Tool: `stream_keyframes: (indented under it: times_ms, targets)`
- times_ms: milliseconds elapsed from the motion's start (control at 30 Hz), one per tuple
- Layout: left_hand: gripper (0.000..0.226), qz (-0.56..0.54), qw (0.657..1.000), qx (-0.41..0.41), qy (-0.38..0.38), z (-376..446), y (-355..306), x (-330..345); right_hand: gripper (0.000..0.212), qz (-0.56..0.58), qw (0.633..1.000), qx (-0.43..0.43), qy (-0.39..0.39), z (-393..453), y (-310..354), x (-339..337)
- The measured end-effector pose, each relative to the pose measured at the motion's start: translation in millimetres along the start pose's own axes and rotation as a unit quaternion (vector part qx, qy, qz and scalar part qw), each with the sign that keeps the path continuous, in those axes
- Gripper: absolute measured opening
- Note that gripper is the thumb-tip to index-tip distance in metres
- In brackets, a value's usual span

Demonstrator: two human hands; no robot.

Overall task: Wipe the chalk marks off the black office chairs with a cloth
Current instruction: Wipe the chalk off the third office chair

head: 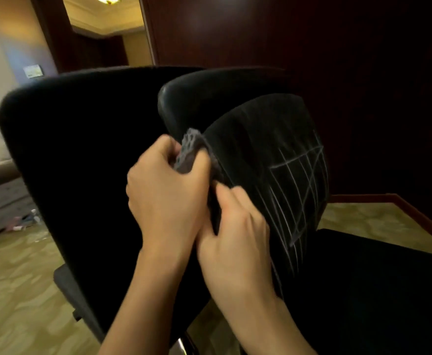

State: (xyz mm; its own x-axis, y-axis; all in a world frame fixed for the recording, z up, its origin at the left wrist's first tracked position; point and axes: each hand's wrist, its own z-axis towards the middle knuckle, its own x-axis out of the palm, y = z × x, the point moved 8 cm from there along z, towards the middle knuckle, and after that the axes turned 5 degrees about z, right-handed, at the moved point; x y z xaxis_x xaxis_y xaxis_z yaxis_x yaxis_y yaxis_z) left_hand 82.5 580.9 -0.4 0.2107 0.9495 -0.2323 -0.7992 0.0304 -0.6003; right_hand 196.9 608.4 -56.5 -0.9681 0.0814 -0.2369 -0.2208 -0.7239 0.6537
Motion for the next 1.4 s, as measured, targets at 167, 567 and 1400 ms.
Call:
stream_keyframes:
  times_ms: [167, 567, 1400]
  targets:
    - [0.044, 0.023, 0.997, 0.000, 0.070, 17.2, -0.5, 3.0, 0.045, -0.007, 0.998, 0.049, 0.035, 27.9, 0.7, -7.5]
    - [0.042, 0.032, 0.963, -0.239, 0.124, 44.1, -16.6, 15.6, 0.015, 0.041, 0.982, 0.142, 0.119, 125.1, -15.9, -56.1]
    - [0.029, 0.028, 0.950, -0.265, 0.164, 101.5, 17.6, 180.8, 0.016, -0.112, 0.949, 0.222, 0.195, 268.2, -166.8, -32.3]
